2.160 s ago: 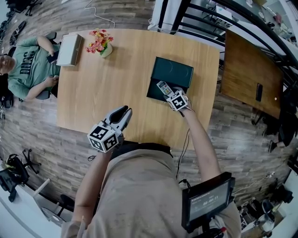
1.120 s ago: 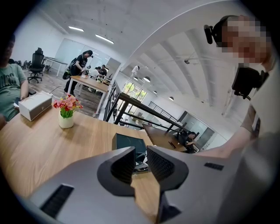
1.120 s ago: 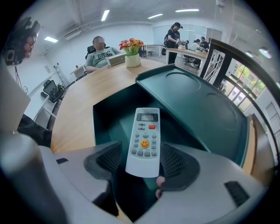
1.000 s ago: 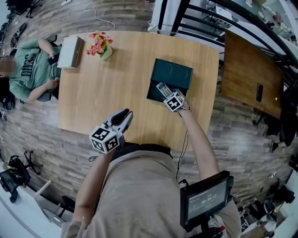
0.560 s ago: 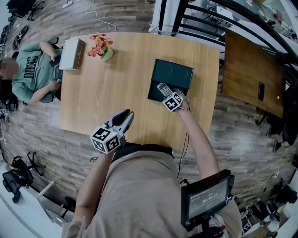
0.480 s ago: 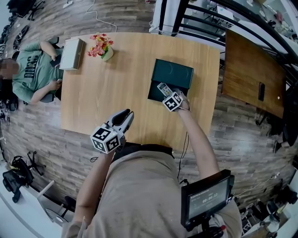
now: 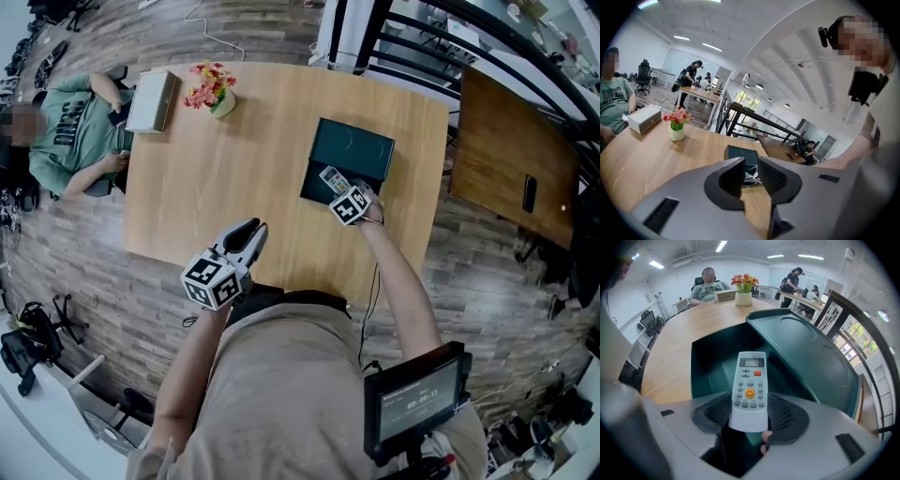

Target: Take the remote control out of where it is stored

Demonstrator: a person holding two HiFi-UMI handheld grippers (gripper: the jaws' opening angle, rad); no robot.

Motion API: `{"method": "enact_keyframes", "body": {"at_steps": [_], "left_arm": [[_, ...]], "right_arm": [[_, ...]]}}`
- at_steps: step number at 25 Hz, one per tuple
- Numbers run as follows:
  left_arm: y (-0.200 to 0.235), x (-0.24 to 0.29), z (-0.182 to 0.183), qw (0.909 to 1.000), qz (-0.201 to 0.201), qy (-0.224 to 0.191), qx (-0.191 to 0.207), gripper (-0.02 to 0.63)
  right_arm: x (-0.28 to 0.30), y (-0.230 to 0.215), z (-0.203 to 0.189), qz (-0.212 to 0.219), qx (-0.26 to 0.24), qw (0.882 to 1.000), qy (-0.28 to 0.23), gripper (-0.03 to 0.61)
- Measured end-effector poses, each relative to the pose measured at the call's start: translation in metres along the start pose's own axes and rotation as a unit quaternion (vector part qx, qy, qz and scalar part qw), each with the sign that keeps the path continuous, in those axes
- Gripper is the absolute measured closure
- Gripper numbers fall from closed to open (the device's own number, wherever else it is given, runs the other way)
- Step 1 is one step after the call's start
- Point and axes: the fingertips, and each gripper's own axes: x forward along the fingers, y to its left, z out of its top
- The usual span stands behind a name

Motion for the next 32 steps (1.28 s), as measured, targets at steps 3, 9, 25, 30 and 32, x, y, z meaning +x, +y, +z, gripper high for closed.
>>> {"method": "enact_keyframes", "body": {"at_steps": [3,9,25,30,32], "left_arm": [[-0.001,-0.005,0.001,1.0,0.006,-0.005,0.0,0.552],[-0.001,-0.013,0.003,0.9999,0.006,-0.007,0.005,0.552],[-0.017,-0.001,0.024,0.997,-0.059,0.002,0.05,0.552],[-0.019,-0.007,0.035,0.9943,-0.092,-0.002,0.053,0.552],[-0.017,-0.011,0.041,0.9926,-0.106,-0.002,0.059,0.552]], "right_arm": [[-0.01,-0.001,0.003,-0.002,0.009,1.0,-0.027,0.336],[-0.033,0.003,0.008,0.019,0.01,0.998,-0.06,0.336],[-0.105,0.012,0.028,-0.02,0.001,0.992,-0.126,0.337],[-0.149,0.016,0.045,-0.049,0.036,0.987,-0.149,0.337],[-0.17,0.018,0.052,-0.063,0.052,0.984,-0.161,0.337]]}}
